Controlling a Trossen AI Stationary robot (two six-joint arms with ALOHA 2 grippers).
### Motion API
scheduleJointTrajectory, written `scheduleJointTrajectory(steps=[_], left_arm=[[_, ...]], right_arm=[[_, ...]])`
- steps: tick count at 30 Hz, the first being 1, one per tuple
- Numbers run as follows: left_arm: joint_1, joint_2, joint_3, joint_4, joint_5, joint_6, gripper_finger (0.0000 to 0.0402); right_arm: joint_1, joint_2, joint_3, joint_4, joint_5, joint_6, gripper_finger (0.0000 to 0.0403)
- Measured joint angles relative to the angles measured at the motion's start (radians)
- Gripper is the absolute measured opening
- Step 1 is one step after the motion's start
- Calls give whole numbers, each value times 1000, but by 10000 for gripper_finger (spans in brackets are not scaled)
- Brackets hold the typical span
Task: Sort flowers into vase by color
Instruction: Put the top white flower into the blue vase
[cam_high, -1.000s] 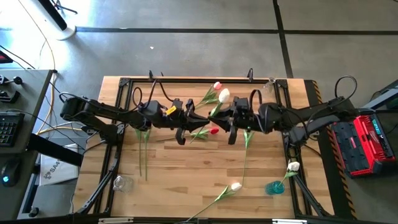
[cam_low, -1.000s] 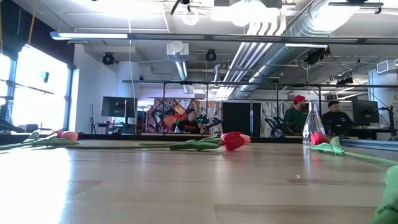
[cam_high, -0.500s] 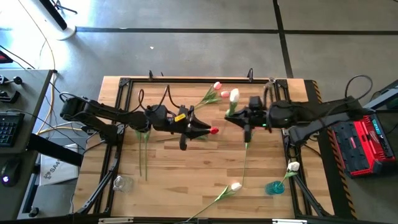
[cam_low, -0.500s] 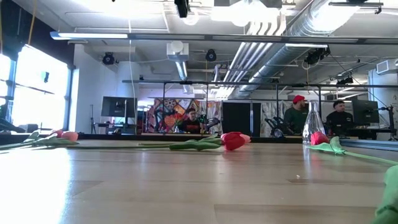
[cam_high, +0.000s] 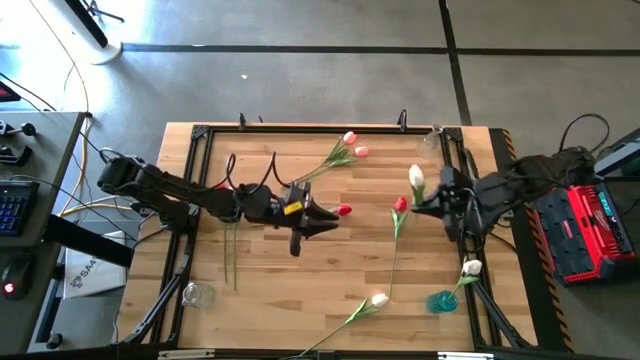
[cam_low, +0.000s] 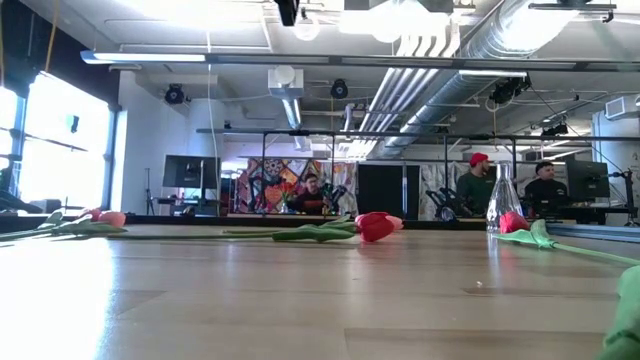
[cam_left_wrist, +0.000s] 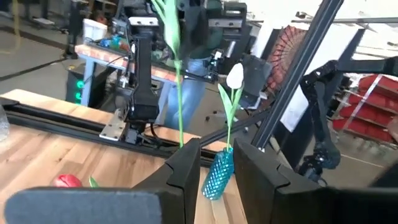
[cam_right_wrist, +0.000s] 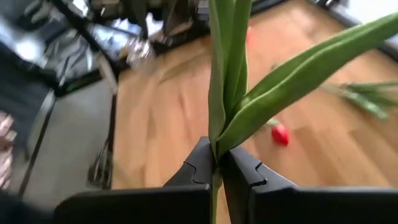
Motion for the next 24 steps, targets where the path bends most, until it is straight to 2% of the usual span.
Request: scheduleJointTrajectory(steps=[6,8,14,24], left_arm=[[-60,45,0,69,-127,-1,80],[-79,65,0,111,-162,-13,80],[-126,153,35,163,-238,-35,80],[-137,275,179,162,-247,-17,80]], right_arm=[[126,-47,0,-39,-131,32,0],[179,-65,0,-39,-145,52,0],[320,-102,0,-37,-119,82,0],[465,-78,0,12,-52,69,0]])
